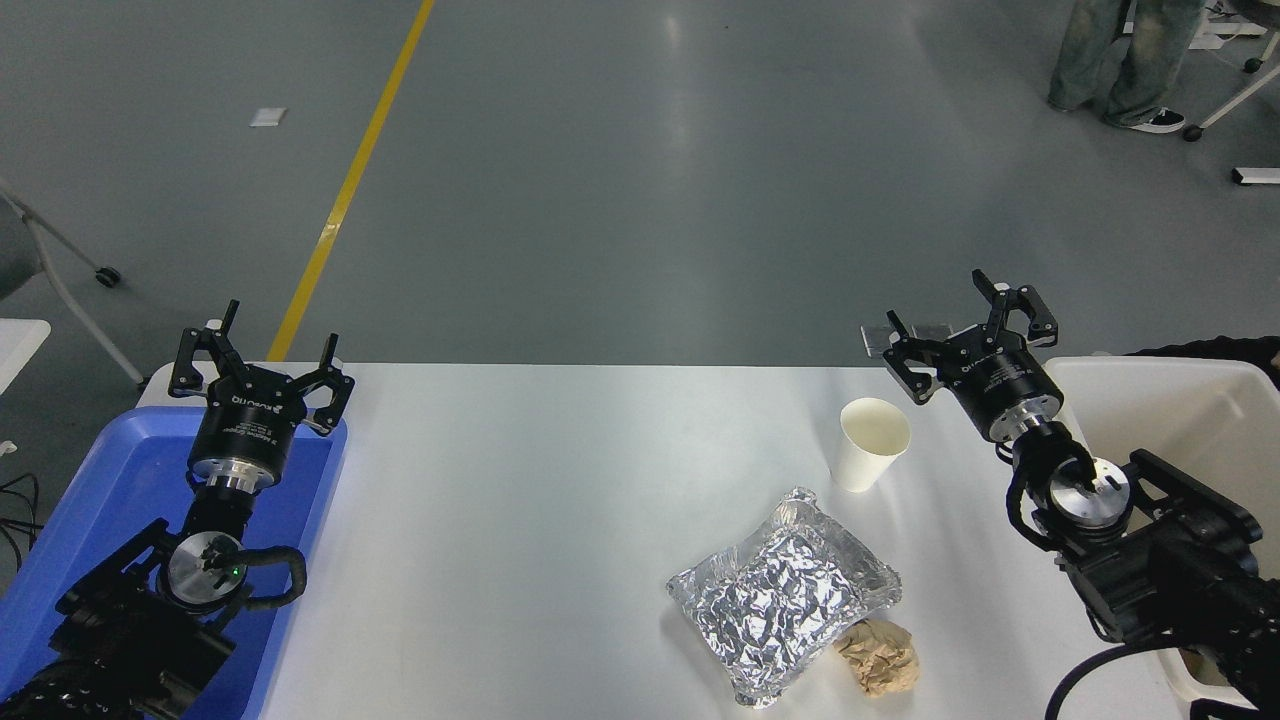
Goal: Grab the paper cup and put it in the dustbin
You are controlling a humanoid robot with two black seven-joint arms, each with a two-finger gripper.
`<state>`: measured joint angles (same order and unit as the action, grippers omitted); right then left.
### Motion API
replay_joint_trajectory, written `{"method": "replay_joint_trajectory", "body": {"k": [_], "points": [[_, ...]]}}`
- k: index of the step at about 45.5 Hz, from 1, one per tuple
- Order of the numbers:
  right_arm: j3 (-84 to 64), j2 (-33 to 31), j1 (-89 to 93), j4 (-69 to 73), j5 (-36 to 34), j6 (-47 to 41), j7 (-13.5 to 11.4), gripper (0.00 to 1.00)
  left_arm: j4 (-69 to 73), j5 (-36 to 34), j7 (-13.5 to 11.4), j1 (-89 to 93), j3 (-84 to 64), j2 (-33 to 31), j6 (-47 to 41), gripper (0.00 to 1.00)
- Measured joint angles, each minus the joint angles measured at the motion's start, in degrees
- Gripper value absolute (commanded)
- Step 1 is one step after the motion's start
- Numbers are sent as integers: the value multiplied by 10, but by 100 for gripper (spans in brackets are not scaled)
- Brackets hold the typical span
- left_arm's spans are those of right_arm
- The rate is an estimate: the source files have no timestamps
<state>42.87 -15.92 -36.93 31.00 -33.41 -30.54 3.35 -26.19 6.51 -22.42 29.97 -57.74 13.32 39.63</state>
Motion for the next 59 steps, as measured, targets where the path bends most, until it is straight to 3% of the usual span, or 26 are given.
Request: {"method": "replay_joint_trajectory", "body": {"k": [16, 30, 42, 59], "points": [[-8, -2, -6, 2, 11, 0, -3, 100, 0, 0, -1, 1, 4, 1, 0, 100], [-110, -43, -137, 18, 144, 3, -17, 100, 0, 1, -2, 2, 6, 1, 0, 100], [-355, -74, -353, 59, 267, -2, -47, 100, 0, 1, -2, 3, 7, 2, -1, 100], [-824, -62, -664, 288, 360, -25, -55, 100, 0, 1, -2, 2, 8, 2, -1, 100]]}}
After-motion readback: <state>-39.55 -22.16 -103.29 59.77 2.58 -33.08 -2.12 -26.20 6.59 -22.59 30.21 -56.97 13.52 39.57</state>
